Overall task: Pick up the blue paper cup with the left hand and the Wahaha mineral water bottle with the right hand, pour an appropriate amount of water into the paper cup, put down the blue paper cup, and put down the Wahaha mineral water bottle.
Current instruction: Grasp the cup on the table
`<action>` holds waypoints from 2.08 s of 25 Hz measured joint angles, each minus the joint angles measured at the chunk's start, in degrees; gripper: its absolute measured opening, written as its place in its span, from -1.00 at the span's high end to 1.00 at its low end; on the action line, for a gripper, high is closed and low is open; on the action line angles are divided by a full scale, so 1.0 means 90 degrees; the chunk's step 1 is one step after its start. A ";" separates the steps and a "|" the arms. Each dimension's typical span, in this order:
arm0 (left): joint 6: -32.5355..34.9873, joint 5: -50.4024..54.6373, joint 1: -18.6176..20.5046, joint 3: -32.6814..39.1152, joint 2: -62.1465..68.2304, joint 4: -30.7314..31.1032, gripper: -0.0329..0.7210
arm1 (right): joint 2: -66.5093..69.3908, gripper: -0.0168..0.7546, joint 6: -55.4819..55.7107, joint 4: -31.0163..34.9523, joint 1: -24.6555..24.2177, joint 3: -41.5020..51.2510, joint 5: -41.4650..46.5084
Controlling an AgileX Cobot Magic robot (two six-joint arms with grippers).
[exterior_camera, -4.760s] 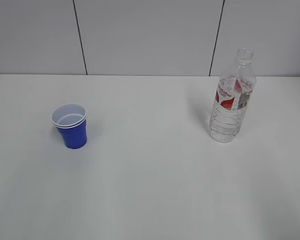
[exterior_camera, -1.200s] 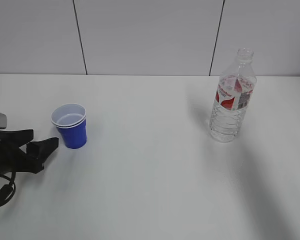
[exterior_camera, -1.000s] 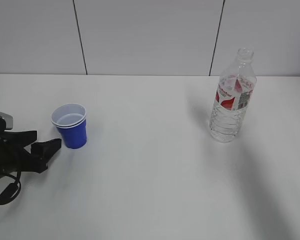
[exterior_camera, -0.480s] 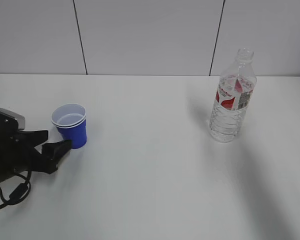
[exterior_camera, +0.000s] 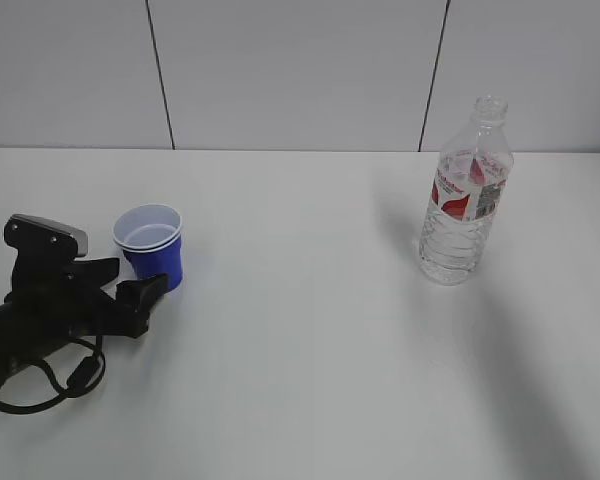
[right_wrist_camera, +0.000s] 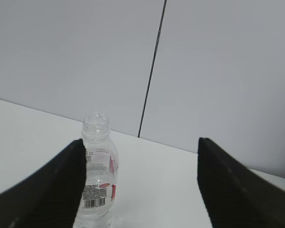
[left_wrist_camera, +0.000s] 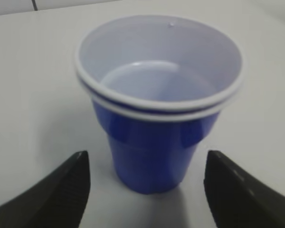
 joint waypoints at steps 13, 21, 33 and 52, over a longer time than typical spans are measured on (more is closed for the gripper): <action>0.0000 0.0000 -0.0042 -0.0117 0.0011 -0.0100 -0.61 | 0.0000 -0.46 0.0000 0.0000 0.0000 0.0000 -0.0101; 0.0000 0.0000 -0.0070 -0.0203 0.0014 0.0004 -0.61 | 0.0000 -0.46 0.0010 -0.0009 0.0000 0.0000 -0.0148; 0.0000 -0.0003 -0.0070 -0.0507 0.0311 0.0014 -0.61 | 0.0000 -0.46 0.0010 -0.0024 0.0000 0.0000 -0.0167; -0.0158 -0.0003 -0.0070 -0.0907 0.0506 0.0019 -0.61 | 0.0000 -0.46 0.0010 -0.0027 0.0000 0.0000 -0.0182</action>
